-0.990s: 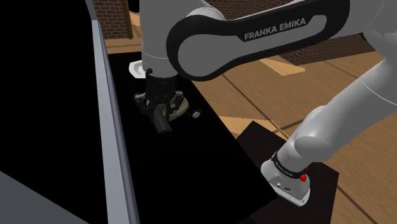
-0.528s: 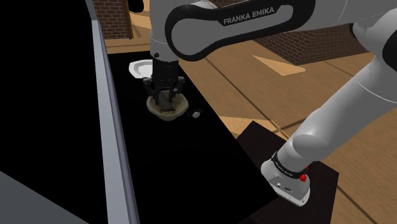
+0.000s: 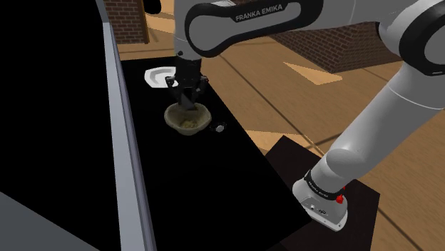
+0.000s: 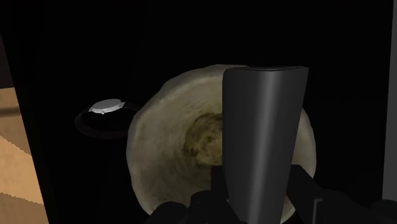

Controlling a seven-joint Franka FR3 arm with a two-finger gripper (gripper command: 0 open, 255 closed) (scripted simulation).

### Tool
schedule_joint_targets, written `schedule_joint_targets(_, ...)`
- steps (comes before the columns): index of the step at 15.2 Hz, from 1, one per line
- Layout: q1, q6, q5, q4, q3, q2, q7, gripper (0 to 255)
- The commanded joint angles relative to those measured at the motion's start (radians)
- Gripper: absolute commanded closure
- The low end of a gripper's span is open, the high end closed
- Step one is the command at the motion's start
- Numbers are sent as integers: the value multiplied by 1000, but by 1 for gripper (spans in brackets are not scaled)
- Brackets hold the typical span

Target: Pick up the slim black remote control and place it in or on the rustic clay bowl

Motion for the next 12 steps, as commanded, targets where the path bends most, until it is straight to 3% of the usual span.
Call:
schedule_joint_targets(1,-1,26,-4,-18,-1,9,-3,255)
schedule_joint_targets(8,2,123,-23,-83,1,45,7,255)
schedule_joint_targets(12,3,123,-23,-83,1,45,7,255)
